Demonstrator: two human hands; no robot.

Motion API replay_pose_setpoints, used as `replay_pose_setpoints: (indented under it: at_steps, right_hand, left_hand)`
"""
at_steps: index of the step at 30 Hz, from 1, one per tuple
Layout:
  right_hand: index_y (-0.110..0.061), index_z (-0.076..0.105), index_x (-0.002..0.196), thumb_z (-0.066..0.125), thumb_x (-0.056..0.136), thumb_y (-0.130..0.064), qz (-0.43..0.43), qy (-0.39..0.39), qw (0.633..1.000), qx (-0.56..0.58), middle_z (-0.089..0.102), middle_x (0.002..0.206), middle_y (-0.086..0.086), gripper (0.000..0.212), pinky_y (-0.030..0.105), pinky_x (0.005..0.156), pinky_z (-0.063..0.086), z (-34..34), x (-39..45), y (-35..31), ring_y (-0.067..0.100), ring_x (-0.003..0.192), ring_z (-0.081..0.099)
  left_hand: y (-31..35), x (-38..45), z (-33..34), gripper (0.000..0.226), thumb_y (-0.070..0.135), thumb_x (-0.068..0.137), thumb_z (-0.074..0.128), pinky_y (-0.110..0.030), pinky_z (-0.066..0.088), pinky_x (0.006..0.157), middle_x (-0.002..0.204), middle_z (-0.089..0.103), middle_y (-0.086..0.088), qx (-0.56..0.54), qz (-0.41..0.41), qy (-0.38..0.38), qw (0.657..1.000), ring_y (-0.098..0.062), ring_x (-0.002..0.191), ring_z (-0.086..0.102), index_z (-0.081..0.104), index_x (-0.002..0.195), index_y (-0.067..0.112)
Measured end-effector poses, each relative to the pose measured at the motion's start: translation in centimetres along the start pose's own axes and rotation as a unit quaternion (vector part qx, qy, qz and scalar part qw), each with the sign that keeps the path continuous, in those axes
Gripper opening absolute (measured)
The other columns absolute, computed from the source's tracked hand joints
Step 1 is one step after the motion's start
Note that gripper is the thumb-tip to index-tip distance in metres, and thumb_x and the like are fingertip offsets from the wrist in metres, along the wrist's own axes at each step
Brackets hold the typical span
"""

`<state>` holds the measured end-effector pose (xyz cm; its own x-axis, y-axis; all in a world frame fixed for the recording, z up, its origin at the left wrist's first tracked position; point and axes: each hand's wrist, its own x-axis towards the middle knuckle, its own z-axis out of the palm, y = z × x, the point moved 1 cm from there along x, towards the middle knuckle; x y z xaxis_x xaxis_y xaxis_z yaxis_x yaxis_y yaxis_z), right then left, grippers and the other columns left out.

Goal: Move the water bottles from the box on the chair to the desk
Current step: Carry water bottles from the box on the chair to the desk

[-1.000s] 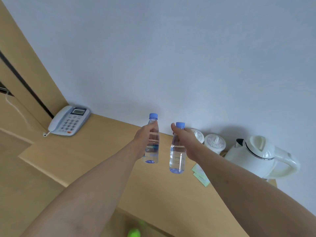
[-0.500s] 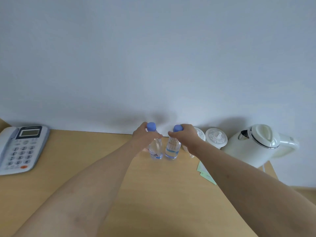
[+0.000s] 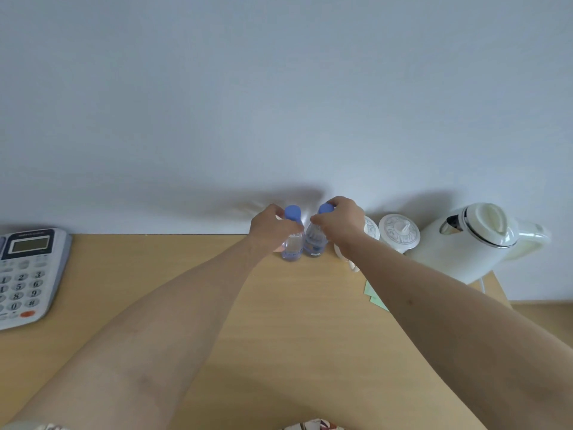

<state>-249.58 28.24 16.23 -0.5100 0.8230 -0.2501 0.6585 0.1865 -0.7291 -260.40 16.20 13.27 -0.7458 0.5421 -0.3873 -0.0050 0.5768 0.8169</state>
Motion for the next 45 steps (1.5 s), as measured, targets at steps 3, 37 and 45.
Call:
replay_pose_setpoints:
  at_steps: [3,37,45]
  right_hand:
    - [-0.014,0.069,0.099,0.077,0.079,-0.017,-0.007,0.000,1.000,-0.021,0.066,0.093,0.003,0.023,0.042,0.084,0.058,-0.1,0.3,-0.7,0.029,0.094,0.067]
    - [-0.008,0.057,0.098,0.080,0.079,-0.043,0.020,-0.008,1.000,-0.022,0.071,0.099,0.014,0.045,0.032,0.065,0.041,0.5,0.4,-1.0,0.029,0.094,0.067]
    - [-0.010,0.057,0.122,0.080,0.080,-0.028,0.022,0.000,0.999,-0.036,0.058,0.103,0.002,0.051,0.042,0.088,0.053,-0.2,-1.9,-1.0,0.027,0.105,0.061]
  left_hand:
    - [0.6,-0.1,0.2,0.029,0.019,0.083,0.079,-0.022,0.049,0.067,0.091,0.058,0.013,0.052,0.083,0.016,0.995,-0.018,0.089,0.059,0.062,0.106,0.020]
    - [0.3,0.6,-0.2,0.034,0.007,0.082,0.080,-0.021,0.043,0.082,0.113,0.069,-0.001,0.048,0.171,0.076,0.981,-0.015,0.099,0.058,0.068,0.114,0.013]
    - [1.8,-0.6,-0.6,0.042,0.013,0.082,0.073,-0.027,0.041,0.081,0.118,0.063,0.003,0.091,0.140,0.065,0.984,-0.020,0.109,0.059,0.062,0.123,0.017]
